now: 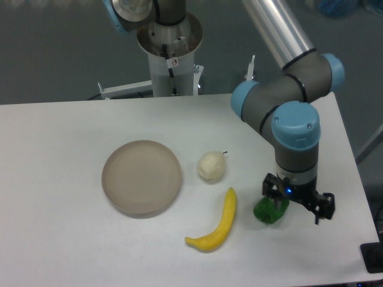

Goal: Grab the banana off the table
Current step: 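Move the open gripper from beside the green pepper toward the yellow banana, then lower the open gripper over the stem end of the yellow banana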

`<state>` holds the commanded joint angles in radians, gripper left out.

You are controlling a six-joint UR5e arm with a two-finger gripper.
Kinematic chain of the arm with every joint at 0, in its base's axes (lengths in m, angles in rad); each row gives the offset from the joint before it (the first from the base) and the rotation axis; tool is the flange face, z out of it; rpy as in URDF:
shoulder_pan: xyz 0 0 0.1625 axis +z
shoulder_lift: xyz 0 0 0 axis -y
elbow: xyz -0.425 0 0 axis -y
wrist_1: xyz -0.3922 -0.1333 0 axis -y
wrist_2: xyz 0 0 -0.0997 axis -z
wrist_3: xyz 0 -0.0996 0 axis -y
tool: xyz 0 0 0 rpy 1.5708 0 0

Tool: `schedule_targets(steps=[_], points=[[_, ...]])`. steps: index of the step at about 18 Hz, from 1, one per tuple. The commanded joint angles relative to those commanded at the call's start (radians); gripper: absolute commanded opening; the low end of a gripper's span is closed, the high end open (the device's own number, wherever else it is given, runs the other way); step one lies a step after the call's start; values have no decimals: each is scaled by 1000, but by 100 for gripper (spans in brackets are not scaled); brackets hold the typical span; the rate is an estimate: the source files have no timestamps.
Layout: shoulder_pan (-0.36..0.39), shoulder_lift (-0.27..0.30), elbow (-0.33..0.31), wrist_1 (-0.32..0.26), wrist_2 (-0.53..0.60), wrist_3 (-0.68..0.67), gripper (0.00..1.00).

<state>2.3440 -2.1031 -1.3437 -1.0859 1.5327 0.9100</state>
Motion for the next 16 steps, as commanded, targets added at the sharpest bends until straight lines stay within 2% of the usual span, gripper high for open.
schedule_targets(steps=[3,6,8,11,13,16], points=[[-28,-1,-18,3,-16,-49,100],[-38,-30,-34,8,-54,-66,100],[-52,-61,-51,66,-59,-69,100],[-57,-74,-113,188,-59,-65,100],[-57,-75,-146,215,-59,-60,100],[-77,-89,-150,216,-57,-71,100]])
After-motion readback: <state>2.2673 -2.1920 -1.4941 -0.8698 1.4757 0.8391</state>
